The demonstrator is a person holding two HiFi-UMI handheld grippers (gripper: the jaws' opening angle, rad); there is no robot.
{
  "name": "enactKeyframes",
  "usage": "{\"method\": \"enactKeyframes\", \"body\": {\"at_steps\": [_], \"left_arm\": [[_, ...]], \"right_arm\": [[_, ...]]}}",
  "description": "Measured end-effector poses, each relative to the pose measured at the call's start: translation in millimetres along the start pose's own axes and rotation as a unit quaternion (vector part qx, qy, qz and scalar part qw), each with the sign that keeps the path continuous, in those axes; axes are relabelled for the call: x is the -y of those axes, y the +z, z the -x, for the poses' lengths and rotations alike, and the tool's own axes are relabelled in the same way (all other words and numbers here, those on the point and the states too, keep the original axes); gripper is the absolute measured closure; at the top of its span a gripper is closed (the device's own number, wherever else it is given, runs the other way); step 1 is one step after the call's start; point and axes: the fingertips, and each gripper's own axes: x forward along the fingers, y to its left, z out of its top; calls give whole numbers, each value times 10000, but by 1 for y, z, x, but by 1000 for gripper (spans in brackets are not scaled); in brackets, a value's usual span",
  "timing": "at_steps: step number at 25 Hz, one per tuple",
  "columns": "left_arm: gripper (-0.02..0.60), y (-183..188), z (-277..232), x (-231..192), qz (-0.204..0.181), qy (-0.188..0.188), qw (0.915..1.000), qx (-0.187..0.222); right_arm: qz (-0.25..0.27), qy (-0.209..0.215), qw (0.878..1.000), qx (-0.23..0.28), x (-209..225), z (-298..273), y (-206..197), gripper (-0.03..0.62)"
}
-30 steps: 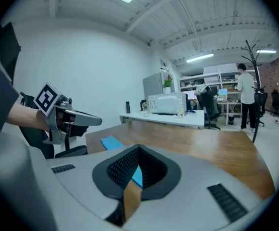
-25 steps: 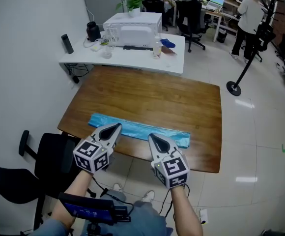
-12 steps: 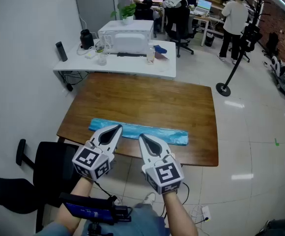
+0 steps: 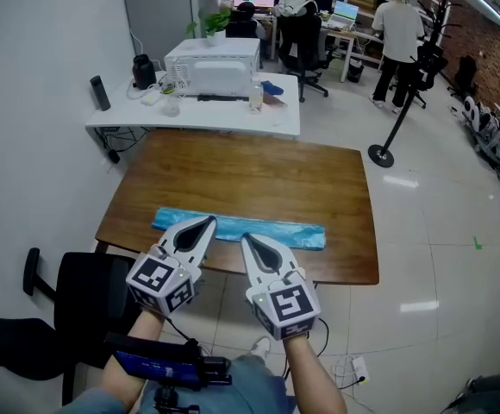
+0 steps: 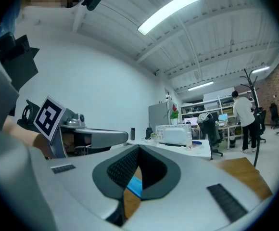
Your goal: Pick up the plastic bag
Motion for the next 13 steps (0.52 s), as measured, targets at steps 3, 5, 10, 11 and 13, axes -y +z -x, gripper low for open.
{"method": "enactKeyframes", "body": {"at_steps": [3,5,10,11,13], "left_arm": [[574,-2,-1,1,12,-42,10000,-30],[574,-3,0,1,5,-51,10000,-49],[574,-5,-1,-3,37,-50,10000,-60],[574,-6,-2,-3,42,-54,10000,-71],[575,-7,-3,-4,61,-58,9999,-109]], "right_arm": [[13,-22,10000,13,0,0,1,591],[7,-23,10000,-1,-1,1,0,591],[69,-18,10000,1,0,-3,-8,591],[84,-22,10000,7,1,-4,-9,591],[69,-28,10000,3,3,-5,-9,591]]}}
